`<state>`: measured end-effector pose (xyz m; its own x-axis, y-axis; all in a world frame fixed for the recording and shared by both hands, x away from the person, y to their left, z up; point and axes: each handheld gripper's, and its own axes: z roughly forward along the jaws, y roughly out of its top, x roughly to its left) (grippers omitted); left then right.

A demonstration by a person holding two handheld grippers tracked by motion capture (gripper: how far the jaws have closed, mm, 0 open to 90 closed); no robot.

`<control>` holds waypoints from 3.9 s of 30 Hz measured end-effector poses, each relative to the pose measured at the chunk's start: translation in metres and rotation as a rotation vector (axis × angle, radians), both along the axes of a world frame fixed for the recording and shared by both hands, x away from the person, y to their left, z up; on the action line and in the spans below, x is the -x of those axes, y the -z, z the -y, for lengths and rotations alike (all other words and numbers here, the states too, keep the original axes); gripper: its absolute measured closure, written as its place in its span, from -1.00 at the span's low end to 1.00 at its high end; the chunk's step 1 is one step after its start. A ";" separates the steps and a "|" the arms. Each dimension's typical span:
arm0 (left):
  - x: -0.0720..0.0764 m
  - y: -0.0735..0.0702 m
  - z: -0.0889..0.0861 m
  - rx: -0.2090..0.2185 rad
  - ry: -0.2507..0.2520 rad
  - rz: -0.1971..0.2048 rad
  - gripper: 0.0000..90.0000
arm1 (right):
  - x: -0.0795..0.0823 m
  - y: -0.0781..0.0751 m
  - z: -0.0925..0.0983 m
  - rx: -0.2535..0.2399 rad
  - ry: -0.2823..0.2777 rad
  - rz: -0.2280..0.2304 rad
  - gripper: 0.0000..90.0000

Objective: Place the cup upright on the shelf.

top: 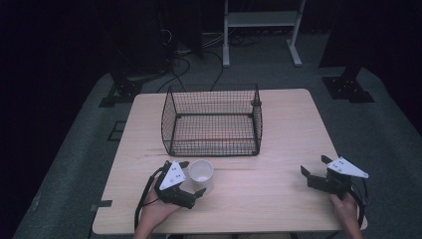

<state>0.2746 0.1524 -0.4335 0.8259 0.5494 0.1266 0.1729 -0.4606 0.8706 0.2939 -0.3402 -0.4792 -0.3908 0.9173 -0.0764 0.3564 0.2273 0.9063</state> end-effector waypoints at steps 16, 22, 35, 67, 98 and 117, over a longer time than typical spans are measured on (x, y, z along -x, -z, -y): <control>-0.015 0.006 0.011 -0.058 -0.010 -0.057 -0.96 | 0.000 0.000 0.000 0.002 -0.002 0.000 -0.71; -0.020 0.008 0.013 -0.070 -0.015 -0.081 -0.95 | 0.000 0.000 0.000 0.002 -0.002 0.000 -0.71; -0.028 0.013 0.016 -0.076 0.001 -0.134 -0.82 | 0.000 0.000 0.000 0.004 -0.004 0.000 -0.71; -0.032 -0.011 0.022 -0.047 0.066 -0.119 -0.53 | 0.000 0.000 0.000 0.000 -0.006 0.001 -0.71; -0.041 -0.046 0.027 -0.043 0.117 -0.097 -0.53 | 0.000 0.000 0.000 -0.005 -0.002 0.000 -0.71; -0.056 -0.073 0.023 -0.073 0.122 -0.083 -0.53 | 0.000 0.000 0.001 -0.011 0.003 -0.003 -0.71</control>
